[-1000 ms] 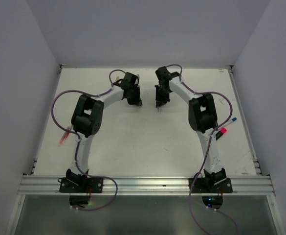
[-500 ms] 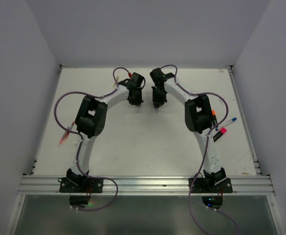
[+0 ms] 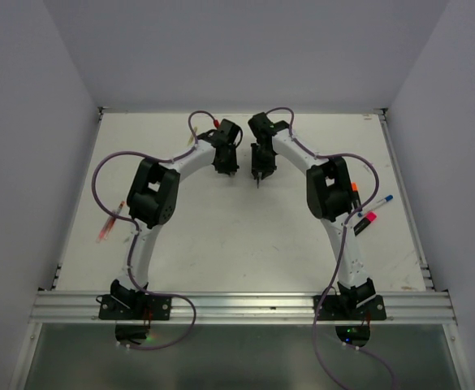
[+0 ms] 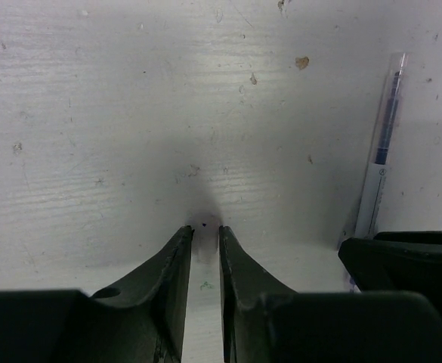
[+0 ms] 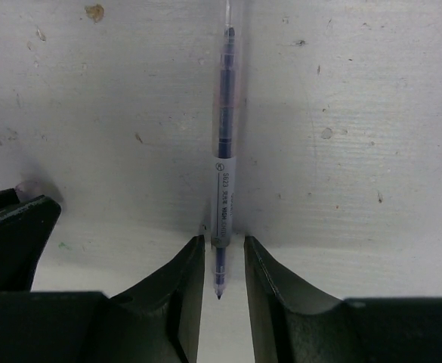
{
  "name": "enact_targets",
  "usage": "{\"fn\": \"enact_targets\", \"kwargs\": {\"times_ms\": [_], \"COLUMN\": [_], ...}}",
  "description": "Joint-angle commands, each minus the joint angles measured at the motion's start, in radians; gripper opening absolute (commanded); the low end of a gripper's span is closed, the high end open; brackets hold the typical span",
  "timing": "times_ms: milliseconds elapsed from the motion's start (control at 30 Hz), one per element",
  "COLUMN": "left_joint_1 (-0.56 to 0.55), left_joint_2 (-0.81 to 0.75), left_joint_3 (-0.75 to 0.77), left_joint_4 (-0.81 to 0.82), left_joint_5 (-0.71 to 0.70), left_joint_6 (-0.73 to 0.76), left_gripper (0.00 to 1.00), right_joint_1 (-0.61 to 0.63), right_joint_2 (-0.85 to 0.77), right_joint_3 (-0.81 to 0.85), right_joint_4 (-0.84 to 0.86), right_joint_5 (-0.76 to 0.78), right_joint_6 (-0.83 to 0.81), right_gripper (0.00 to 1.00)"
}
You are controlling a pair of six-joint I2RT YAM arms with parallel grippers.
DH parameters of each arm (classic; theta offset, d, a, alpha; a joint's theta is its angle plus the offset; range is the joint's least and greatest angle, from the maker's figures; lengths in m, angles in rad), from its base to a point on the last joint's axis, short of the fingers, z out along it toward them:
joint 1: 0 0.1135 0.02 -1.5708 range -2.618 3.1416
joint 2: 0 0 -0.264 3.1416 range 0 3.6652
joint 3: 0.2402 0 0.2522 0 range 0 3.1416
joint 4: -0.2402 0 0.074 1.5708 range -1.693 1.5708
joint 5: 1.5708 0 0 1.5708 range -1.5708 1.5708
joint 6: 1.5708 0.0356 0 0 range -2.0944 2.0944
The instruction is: Open the pen caps
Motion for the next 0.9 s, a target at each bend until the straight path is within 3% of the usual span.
{"fn": "enact_targets", "kwargs": {"times_ms": [0,400,500,800,867], "left_joint_1": [0.000,0.012,0.020,0.058,0.106], "left_joint_2": [0.073,0.050,0.033,-0.123,-0.164], "left_joint_3": [-0.043,-0.077,-0.077,-0.091,-0.114], "left_joint_4": [-0.067,-0.055,-0.054,-0.023,0.052], "left_joint_5": [-0.021,-0.032,-0.037,-0.093,-0.049], "left_joint_6": [-0.001,0.006,0.016,0.048,0.073], "left_gripper": [0.25,0.36,0.53,0.71,0.72], "right_joint_1": [-0.004,-0.004,-0.006,-0.009,-0.013], "right_joint_2": [0.054,0.060,0.057,-0.061,-0.098], "right_joint_3": [0.016,0.028,0.034,0.052,0.058], "right_joint_4": [-0.006,-0.011,-0.022,-0.067,-0.086], "right_joint_5": [0.017,0.003,0.015,0.044,0.041], "right_joint_6": [-0.004,-0.010,-0.016,-0.021,-0.020], "right_gripper": [0.32,0.37,0.45,0.56,0.58]}}
